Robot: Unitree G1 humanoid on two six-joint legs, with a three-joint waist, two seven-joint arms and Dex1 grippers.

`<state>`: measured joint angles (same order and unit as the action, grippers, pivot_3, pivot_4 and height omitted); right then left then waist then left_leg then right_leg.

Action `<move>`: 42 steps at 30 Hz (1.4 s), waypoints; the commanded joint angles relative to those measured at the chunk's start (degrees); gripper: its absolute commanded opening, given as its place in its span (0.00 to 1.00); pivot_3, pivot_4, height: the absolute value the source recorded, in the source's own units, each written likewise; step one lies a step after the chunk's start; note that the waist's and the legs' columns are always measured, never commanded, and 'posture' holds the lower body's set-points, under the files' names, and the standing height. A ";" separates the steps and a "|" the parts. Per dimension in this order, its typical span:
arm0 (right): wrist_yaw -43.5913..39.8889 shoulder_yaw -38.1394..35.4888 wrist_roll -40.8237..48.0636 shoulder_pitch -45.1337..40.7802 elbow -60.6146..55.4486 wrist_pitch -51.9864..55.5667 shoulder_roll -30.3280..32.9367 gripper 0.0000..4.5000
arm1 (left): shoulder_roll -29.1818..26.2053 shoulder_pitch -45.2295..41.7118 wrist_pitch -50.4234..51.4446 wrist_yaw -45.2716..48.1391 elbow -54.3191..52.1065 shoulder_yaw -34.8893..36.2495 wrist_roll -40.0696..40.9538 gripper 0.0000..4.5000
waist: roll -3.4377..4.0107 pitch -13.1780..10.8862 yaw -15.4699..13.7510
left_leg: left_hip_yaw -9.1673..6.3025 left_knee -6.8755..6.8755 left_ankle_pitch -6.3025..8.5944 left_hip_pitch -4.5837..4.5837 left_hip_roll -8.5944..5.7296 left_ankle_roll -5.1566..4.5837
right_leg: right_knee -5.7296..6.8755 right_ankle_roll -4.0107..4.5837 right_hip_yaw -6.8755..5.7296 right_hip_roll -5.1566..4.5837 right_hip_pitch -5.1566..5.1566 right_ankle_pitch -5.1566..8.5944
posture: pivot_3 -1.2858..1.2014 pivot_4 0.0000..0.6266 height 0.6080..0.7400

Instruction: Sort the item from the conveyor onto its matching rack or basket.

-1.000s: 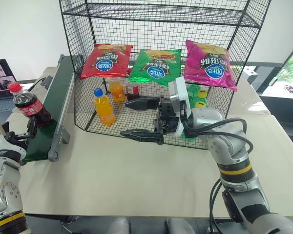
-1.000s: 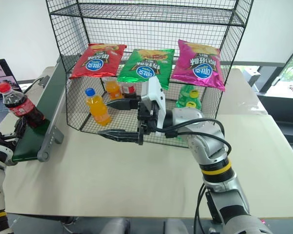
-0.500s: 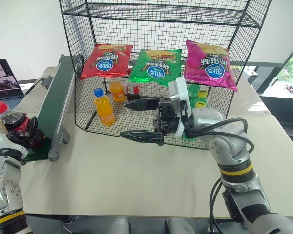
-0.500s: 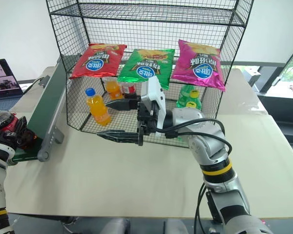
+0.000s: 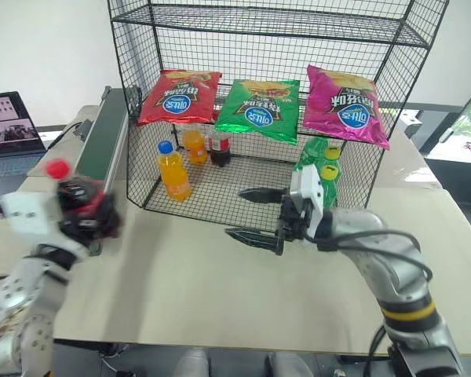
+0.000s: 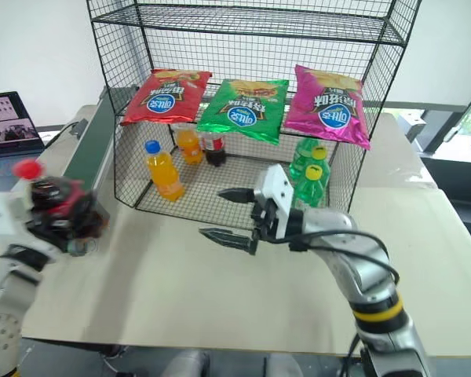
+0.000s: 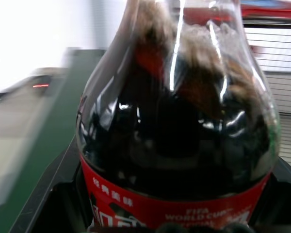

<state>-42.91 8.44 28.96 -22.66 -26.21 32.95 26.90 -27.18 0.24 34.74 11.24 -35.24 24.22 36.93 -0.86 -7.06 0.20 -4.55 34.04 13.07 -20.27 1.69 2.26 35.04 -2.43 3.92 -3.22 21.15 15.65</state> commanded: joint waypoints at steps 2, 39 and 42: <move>10.48 -0.39 -5.39 4.77 -6.21 0.29 -2.35 1.00 | 3.58 -7.87 -3.58 0.79 4.87 -12.00 -6.03 0.69 | 0.03 0.00 0.52 | -0.02 -0.01 0.00 0.01 0.04 0.00 | 0.02 -0.01 0.00 0.08 0.00 0.01 | 0.52 0.24 0.98; 25.54 -0.01 -16.88 8.20 -3.87 2.07 -10.17 1.00 | 17.46 -27.70 -33.21 15.29 52.67 -22.99 -23.70 1.00 | 0.09 0.00 0.92 | -0.05 0.02 0.02 -0.02 -0.05 -0.08 | 0.07 -0.10 0.02 0.06 -0.01 0.02 | 0.52 0.24 0.98; 24.54 -0.13 -16.80 8.15 -2.75 1.47 -10.13 1.00 | 16.19 -23.32 -28.12 14.77 44.67 -23.05 -23.28 1.00 | 0.10 0.00 0.68 | -0.06 0.03 0.01 -0.01 -0.03 -0.08 | 0.10 -0.09 0.02 0.07 0.00 0.01 | 0.52 0.24 0.98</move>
<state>-17.75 9.19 11.70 -14.15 -28.06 36.21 16.78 -10.61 -22.91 5.02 25.98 14.60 1.08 12.60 -0.76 -7.06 0.88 -4.62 34.09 13.08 -20.29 1.65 2.18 35.14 -2.53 3.94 -3.16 21.14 15.66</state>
